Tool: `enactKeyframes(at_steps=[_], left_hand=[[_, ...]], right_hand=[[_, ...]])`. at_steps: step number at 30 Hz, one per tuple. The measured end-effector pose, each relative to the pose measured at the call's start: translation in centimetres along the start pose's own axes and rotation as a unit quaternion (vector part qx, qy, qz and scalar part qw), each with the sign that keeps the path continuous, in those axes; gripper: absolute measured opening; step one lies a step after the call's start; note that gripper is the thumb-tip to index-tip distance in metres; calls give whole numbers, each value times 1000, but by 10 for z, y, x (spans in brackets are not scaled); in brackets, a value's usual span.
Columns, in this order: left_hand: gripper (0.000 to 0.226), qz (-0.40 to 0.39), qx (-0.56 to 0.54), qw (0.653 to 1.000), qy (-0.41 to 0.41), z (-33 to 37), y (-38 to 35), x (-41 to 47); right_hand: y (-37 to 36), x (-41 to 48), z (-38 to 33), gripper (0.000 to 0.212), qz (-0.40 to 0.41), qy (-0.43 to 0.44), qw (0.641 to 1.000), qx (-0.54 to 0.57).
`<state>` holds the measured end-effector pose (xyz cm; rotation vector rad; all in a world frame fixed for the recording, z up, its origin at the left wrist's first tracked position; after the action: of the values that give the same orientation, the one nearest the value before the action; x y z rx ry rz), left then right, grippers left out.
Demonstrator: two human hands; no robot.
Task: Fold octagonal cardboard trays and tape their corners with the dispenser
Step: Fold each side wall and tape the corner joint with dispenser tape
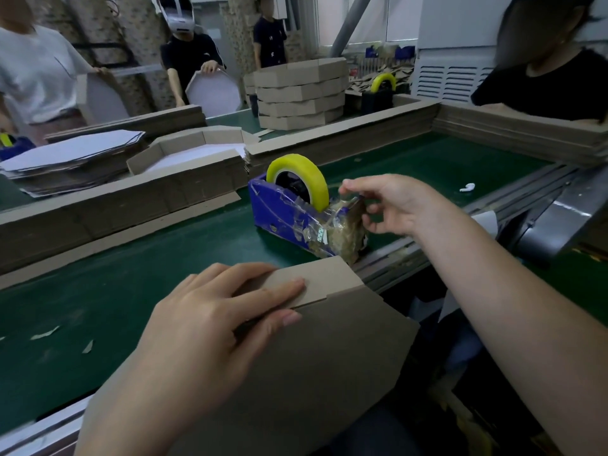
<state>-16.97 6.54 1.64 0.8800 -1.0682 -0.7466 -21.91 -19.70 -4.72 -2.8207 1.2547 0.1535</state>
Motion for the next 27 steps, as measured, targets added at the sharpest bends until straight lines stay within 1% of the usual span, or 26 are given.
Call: enactKeyframes(at_steps=[4, 8, 12, 21, 25, 27], left_hand=[[38, 2, 2, 1000, 3, -1, -2, 3], [39, -2, -5, 1000, 11, 0, -1, 4], [40, -13, -13, 1000, 14, 0, -3, 3], [40, -12, -11, 1000, 11, 1, -2, 3], [40, -11, -14, 1000, 7, 2, -1, 4], [40, -10, -16, 1000, 7, 2, -1, 4]], right_hand=[[2, 1, -2, 22, 20, 7, 1000, 22], [6, -1, 5, 22, 44, 70, 992, 92], [10, -2, 15, 38, 61, 112, 975, 183], [19, -2, 31, 46, 81, 151, 940, 295], [18, -3, 35, 49, 83, 182, 934, 296], [17, -5, 33, 40, 78, 202, 936, 277]])
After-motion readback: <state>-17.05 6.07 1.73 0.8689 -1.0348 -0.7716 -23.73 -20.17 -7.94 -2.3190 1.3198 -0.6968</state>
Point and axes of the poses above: each hand's wrist, its own x-axis towards the middle knuckle, its own y-axis out of the back of the hand, z = x × y, the point moved 9 cm from there along x, towards the middle knuckle, and after that the axes turned 9 degrees about y, right-handed, at the moved point
